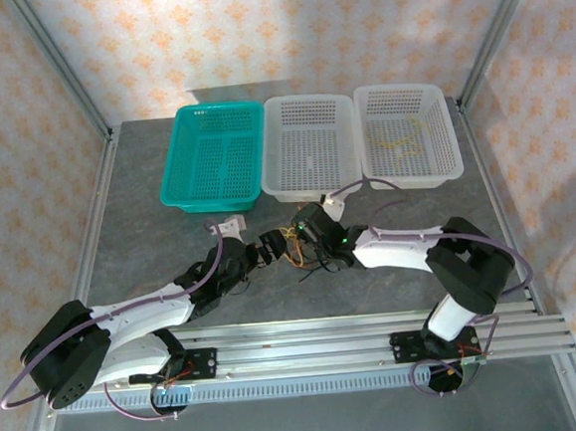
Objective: Untangle the cables
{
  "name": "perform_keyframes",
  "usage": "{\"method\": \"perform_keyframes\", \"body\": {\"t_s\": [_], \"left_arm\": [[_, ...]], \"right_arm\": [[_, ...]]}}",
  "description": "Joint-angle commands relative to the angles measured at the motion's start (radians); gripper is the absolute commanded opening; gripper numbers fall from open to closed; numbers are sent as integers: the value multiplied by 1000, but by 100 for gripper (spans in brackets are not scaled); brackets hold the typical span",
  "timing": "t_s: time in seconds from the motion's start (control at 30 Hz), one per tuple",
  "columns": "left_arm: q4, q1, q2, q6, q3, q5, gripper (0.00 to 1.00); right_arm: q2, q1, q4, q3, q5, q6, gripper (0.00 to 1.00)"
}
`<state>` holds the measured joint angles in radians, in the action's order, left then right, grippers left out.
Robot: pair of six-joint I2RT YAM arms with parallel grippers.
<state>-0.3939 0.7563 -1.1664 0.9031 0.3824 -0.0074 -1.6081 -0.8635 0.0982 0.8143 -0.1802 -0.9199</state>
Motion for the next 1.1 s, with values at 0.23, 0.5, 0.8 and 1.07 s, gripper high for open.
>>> {"method": "perform_keyframes", "body": {"t_s": [0.23, 0.5, 0.8, 1.07], "left_arm": [[17, -9, -9, -43, 33, -10, 99], [26, -9, -10, -47, 35, -14, 98], [27, -10, -12, -48, 35, -22, 98], [35, -9, -33, -58, 53, -25, 98]], "right_arm": [[-62, -2, 30, 80, -67, 29, 27], [-80, -1, 35, 86, -59, 35, 27], [-102, 3, 34, 97, -49, 34, 18], [-50, 2, 38, 69, -59, 39, 3]]}}
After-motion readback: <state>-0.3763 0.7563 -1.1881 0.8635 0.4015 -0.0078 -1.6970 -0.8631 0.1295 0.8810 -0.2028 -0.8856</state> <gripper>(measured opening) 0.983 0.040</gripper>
